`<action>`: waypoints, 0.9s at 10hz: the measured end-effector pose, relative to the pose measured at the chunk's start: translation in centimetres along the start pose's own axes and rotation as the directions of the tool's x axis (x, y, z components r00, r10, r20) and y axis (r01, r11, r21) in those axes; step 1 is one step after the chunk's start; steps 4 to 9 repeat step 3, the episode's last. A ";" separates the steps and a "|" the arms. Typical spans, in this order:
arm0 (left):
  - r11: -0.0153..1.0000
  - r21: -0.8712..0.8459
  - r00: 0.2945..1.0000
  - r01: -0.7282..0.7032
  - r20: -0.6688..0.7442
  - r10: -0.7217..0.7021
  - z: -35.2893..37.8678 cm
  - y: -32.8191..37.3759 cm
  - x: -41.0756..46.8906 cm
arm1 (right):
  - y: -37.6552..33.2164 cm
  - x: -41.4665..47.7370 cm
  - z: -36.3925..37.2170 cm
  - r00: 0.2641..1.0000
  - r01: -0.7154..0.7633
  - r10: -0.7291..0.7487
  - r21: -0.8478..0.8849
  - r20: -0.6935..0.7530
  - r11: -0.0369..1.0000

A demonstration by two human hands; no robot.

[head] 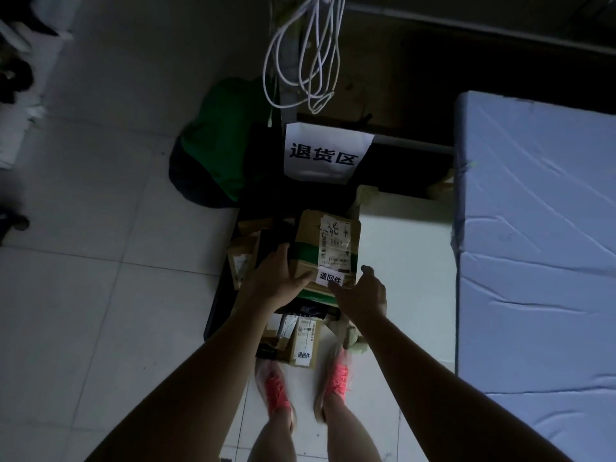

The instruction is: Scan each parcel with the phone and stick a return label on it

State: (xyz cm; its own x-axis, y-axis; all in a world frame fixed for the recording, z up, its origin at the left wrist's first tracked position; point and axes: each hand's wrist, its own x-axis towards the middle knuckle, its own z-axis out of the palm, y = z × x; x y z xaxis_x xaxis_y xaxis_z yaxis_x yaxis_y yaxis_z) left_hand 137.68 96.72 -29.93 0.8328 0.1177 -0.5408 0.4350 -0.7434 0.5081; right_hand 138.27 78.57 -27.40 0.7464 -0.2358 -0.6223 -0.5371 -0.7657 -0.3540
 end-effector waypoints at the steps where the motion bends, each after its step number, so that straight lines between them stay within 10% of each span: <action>1: 0.975 0.202 0.990 -0.096 -0.081 0.114 -2.7 0.9 -2.1 | -0.4 -2.1 -3.0 0.993 0.116 -0.118 -0.107 -0.017 0.987; 3: 0.795 0.565 0.903 -0.222 -0.187 0.386 -10.6 6.1 -8.5 | -3.1 -9.1 -11.8 0.910 0.334 -0.407 -0.435 -0.083 0.836; 9: 0.795 0.565 0.903 -0.222 -0.187 0.386 -10.6 6.1 -8.5 | -3.1 -9.1 -11.8 0.910 0.334 -0.407 -0.435 -0.083 0.836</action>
